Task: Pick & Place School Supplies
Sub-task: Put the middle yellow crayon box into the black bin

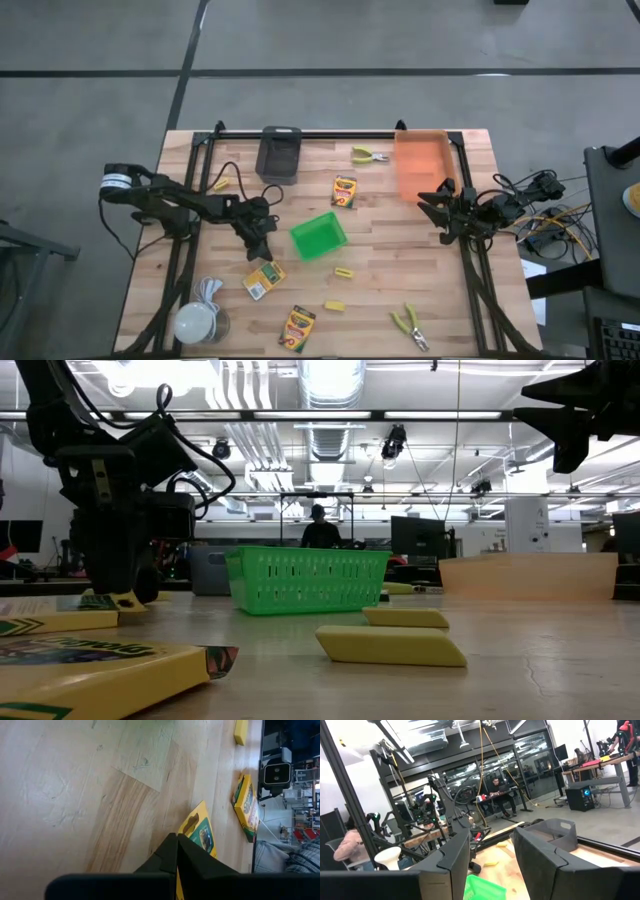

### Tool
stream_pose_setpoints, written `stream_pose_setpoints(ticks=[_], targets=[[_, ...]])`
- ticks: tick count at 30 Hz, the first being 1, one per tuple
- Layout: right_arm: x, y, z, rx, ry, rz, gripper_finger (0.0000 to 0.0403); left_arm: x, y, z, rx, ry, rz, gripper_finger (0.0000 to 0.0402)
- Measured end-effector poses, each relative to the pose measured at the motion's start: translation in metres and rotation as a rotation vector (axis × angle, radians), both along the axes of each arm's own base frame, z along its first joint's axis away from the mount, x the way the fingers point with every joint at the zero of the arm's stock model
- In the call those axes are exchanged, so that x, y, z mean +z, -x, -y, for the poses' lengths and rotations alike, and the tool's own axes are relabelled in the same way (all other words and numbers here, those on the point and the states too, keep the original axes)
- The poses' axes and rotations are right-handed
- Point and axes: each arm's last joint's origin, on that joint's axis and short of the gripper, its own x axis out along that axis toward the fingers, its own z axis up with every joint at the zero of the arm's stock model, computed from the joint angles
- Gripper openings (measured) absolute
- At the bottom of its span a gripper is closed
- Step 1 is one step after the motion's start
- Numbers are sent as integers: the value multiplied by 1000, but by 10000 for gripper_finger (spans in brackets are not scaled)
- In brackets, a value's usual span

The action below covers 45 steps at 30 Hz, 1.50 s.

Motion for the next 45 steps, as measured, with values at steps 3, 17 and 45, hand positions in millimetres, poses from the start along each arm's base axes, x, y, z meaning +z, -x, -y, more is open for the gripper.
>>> stream_pose_setpoints(ticks=[3, 17, 45], targets=[[0, 0, 0, 0, 0, 0, 148, 0, 0, 0, 2, 1, 0, 4], [0, 0, 0, 0, 0, -1, 148, 27, 2, -1, 59, -32, 109, 2], [0, 0, 0, 1, 0, 0, 148, 78, 16, -3, 137, -110, 357, 0]])
